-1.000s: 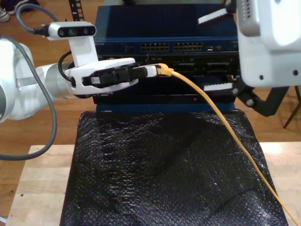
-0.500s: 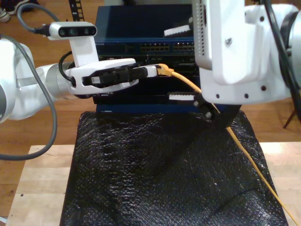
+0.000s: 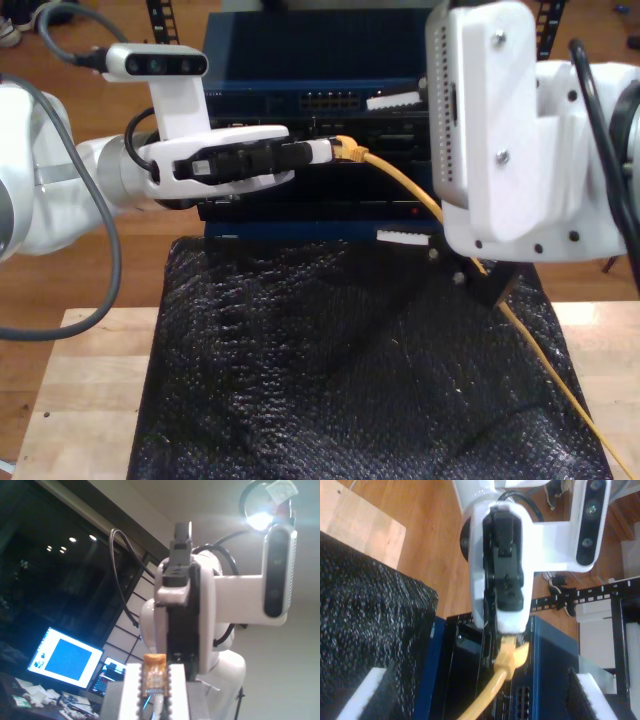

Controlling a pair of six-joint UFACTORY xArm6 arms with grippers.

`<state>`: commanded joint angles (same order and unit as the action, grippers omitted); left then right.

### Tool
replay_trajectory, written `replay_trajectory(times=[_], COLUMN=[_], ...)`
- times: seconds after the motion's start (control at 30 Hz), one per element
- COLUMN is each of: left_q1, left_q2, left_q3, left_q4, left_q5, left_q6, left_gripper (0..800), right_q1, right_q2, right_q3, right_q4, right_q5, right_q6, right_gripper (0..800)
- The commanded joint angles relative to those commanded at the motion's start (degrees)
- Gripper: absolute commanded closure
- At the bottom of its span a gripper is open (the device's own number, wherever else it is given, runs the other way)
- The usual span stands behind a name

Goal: Grab the cable and plug it in

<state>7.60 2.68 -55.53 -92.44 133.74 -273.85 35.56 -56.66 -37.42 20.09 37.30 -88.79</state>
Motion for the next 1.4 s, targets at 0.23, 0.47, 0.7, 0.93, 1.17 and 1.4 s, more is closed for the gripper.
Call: replay_trajectory(times=[0.23, 0.47, 0.7, 0.93, 1.17, 1.4], left_q1=[0.09, 0.00, 0.00, -0.18, -0.18, -0.18], left_q2=[0.00, 0.09, 0.09, 0.00, 0.00, 0.00], left_q3=[0.00, 0.00, 0.09, 0.09, 0.00, 0.00], left_q4=[-0.35, -0.35, -0.35, -0.35, -0.35, -0.35], left_q5=[0.18, 0.44, 0.62, 0.26, 0.26, 0.18], left_q6=[0.00, 0.00, 0.00, 0.00, 0.00, 0.00], left_gripper=[786, 785, 778, 779, 779, 779], right_q1=[-0.09, -0.09, 0.00, 0.09, 0.18, 1.49], right_q2=[-0.44, -0.44, -0.09, 0.79, 2.02, 2.99], right_q3=[0.00, 0.09, 0.09, -0.26, -0.35, -0.44], right_q4=[-1.14, -1.67, -1.67, -1.58, -1.58, -1.58], right_q5=[-1.14, -2.02, -2.73, -3.78, -5.10, -5.27], right_q6=[0.09, 0.18, 0.26, 0.44, 0.53, 0.53], right_gripper=[14, 22, 51, 113, 113, 134])
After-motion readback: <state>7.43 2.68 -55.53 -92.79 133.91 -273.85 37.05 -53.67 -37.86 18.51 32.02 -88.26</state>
